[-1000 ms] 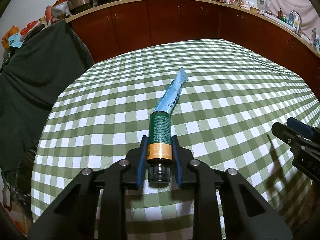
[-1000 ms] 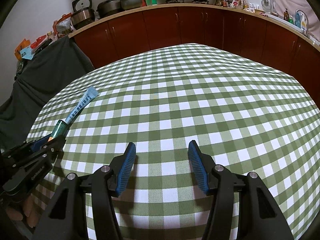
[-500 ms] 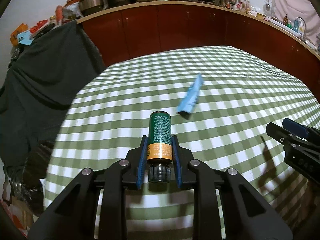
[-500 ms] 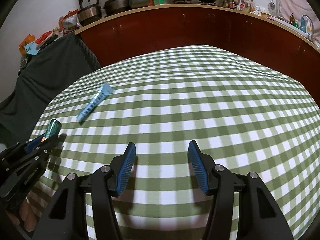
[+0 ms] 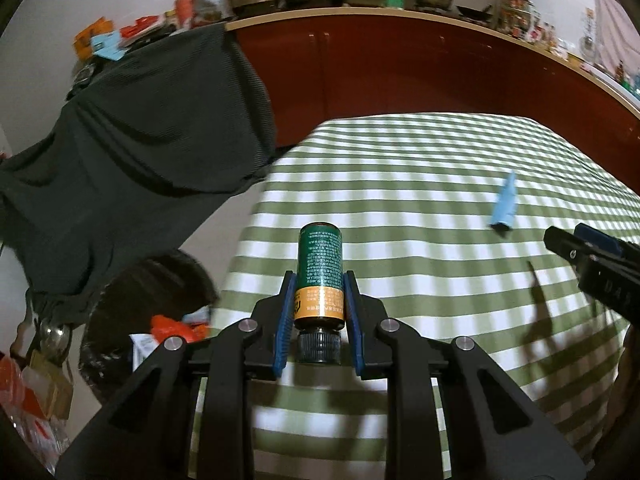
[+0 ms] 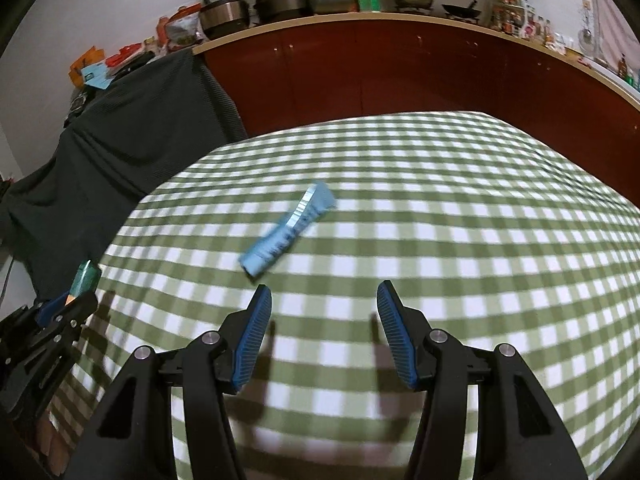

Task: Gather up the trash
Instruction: 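Grasp the flat blue tube with the right tool while the left tool holds the green tube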

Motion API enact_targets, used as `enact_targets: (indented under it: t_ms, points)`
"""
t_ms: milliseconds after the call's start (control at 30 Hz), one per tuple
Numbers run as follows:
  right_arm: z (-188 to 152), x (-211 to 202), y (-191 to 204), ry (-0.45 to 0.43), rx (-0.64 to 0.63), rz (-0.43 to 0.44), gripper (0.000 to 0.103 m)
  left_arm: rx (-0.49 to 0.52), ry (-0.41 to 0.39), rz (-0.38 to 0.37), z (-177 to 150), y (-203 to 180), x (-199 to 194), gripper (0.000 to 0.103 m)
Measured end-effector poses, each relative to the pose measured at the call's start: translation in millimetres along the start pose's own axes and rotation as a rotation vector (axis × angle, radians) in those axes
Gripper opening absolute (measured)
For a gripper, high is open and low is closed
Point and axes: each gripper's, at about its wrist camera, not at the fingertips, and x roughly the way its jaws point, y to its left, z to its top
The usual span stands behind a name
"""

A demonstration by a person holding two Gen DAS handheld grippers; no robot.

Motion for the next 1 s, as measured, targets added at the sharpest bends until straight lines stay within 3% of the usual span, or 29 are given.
enact_targets:
  t_ms: [333,400,667,833,1000]
  points:
    - [25,30,31,0.013,-0.027,-0.020,0.055,-0.083,0.004,0.078,-4,64,2,0.023]
    - [28,37,31,0.022,-0.028,-0.042,0.059,-0.099,0.005,0.087,-5,73,4,0.023]
    - [30,49,25,0.059,-0.042,-0.085,0.059,-0.129,0.017,0.088,-6,89,14,0.023]
    - [24,44,20,0.058,-0.050,-0.077,0.045,-0.130,0.020,0.080,-5,89,17,0.023]
    - [21,36,7,0.062,-0.023,-0.030,0.023,-0.123,0.020,0.076,-5,86,16,0.023]
